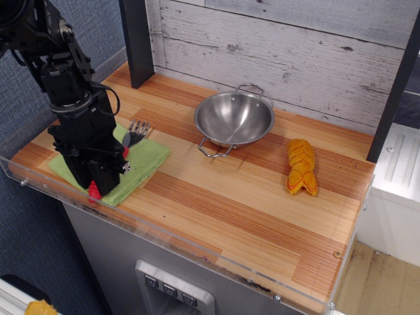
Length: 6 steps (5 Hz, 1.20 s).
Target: PICK UP THE SPOON PUT ON THE ANOTHER SIDE OFTABLE
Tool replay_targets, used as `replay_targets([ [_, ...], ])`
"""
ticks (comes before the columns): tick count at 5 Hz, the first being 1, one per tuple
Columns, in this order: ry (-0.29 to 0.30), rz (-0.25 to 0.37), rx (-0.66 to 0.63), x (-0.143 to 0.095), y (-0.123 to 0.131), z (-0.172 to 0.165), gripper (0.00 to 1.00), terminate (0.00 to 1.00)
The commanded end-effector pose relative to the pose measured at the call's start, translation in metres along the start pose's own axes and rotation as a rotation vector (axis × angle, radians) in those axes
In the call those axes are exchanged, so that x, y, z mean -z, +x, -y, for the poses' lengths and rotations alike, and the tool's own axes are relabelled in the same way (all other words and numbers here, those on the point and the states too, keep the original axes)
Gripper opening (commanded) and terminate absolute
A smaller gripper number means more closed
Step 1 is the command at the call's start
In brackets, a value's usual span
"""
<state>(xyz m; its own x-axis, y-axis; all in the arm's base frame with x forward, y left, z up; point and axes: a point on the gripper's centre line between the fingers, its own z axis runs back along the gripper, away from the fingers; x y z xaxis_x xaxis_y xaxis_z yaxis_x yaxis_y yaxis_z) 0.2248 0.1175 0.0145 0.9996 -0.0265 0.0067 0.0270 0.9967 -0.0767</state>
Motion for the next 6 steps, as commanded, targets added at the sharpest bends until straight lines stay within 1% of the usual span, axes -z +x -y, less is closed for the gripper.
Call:
replay_targets([
  [1,0.018,0.015,0.011,-0.006,0.003,0.000,1.00,0.00],
  [2,0.049,0.090,0.010,-0.027,0.004,0.005,0.00,0.00],
  [3,0.085,0.192,0.013,-0.057,0.007,0.011,0.00,0.00],
  [4,0.105,0.260,0.023,-0.084,0.008,0.020,0.00,0.00],
  [5,0.046,0.281,0.081,-0.085,0.017,0.042,0.00,0.00],
  [6,-0.036,0.253,0.122,-0.082,0.022,0.084,0.00,0.00],
])
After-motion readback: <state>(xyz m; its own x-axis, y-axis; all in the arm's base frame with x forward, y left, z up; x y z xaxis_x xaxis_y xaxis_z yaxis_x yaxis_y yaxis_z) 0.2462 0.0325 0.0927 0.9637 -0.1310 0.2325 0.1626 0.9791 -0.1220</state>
